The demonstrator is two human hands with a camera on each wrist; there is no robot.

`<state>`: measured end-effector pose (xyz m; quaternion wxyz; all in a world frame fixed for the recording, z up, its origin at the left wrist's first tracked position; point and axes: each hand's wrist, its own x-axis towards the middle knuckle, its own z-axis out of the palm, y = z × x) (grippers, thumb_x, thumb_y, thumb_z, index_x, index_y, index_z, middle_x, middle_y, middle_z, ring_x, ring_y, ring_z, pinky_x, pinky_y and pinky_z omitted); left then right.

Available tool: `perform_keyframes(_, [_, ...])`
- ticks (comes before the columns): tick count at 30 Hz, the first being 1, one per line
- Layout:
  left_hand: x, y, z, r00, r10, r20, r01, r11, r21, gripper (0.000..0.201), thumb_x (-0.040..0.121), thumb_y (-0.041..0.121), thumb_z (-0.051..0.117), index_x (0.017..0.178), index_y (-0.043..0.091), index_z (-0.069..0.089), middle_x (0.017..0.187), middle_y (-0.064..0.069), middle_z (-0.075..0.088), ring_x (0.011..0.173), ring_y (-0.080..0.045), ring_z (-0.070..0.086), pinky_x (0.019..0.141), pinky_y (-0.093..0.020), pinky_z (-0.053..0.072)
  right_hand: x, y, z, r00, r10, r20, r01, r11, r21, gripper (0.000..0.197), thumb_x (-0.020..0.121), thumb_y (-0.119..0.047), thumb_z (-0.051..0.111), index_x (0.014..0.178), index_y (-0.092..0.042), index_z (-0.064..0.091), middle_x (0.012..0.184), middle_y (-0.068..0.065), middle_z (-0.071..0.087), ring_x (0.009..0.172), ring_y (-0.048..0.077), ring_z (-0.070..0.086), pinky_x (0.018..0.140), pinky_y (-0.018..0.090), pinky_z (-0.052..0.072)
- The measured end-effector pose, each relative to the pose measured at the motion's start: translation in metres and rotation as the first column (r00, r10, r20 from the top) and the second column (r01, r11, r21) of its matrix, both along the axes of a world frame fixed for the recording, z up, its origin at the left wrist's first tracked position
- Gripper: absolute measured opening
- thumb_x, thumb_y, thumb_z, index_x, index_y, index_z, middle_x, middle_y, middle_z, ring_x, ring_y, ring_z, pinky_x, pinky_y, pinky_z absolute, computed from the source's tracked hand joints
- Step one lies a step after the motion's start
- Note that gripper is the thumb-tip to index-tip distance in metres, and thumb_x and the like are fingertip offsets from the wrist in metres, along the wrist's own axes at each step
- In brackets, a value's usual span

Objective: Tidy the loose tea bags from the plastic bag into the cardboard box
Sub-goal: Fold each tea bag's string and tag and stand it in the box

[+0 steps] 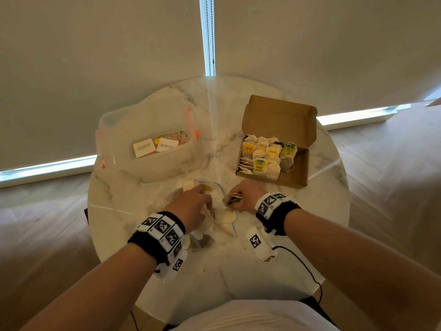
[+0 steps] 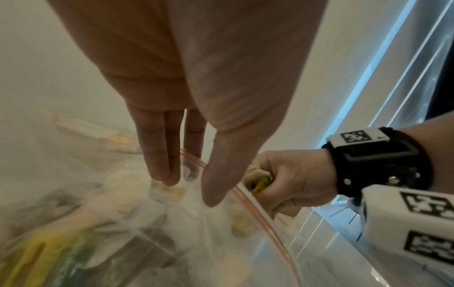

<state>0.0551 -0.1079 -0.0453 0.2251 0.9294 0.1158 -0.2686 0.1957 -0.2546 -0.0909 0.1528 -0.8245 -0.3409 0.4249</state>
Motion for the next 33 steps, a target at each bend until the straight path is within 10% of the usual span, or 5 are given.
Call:
perform_keyframes(4, [-0.003,0.003,0.005,0.997,0.064,0.033,-0.062,0.996,-0.056,0.036,0.088,0.028,0.069,0.122,0.027,0.058,0.124,0.005,0.049,0.113,-0.018,0.05,0.102,-0.034,0.039,0.007,-0.02,0.04,0.966,-0.186,-0.182,0.211,0.968,0.133,0.018,0.081,-0.011,0.077,0.097,-0.017,0.077,0.078,-0.005,0.073,0.067,0.008,0.068,0.059,0.015,0.053])
perform_keyframes(21, [0.009,-0.028,0.052,0.919,0.329,0.216,-0.23,0.894,-0.386,0.083,0.073,0.045,0.084,0.141,0.025,0.041,0.139,0.006,0.049,0.124,-0.014,0.048,0.104,-0.033,0.042,-0.013,-0.041,0.208,0.987,-0.075,-0.139,0.14,0.822,0.552,0.012,0.083,-0.009,0.075,0.089,-0.019,0.074,0.082,-0.002,0.075,0.072,0.011,0.071,0.064,0.017,0.052])
perform_keyframes(24, [0.008,-0.031,0.055,0.895,0.382,0.232,-0.256,0.864,-0.433,0.062,0.079,0.036,0.081,0.133,0.023,0.052,0.127,0.007,0.057,0.113,-0.013,0.055,0.099,-0.036,0.046,-0.017,-0.043,0.226,0.99,-0.071,-0.124,0.131,0.796,0.591,0.013,0.084,-0.01,0.074,0.089,-0.022,0.074,0.081,-0.007,0.075,0.073,0.009,0.07,0.064,0.013,0.05])
perform_keyframes(29, [-0.005,-0.034,0.075,0.802,0.597,0.027,-0.378,0.541,-0.751,0.007,0.092,0.012,0.068,0.1,0.011,0.068,0.083,-0.007,0.067,0.058,-0.019,0.062,0.046,-0.03,0.051,-0.019,-0.044,0.228,0.978,-0.143,-0.149,0.204,0.78,0.591,0.013,0.084,-0.01,0.075,0.094,-0.017,0.075,0.086,-0.001,0.075,0.075,0.016,0.072,0.066,0.02,0.056])
perform_keyframes(33, [-0.016,-0.033,0.09,0.774,0.615,-0.15,-0.384,0.268,-0.883,0.036,0.082,0.003,0.075,0.115,0.009,0.061,0.1,-0.013,0.071,0.074,-0.022,0.07,0.054,-0.032,0.057,-0.02,-0.042,0.211,0.981,-0.144,-0.132,0.193,0.82,0.538,0.012,0.083,-0.011,0.075,0.092,-0.018,0.075,0.088,0.002,0.075,0.076,0.02,0.073,0.07,0.037,0.061])
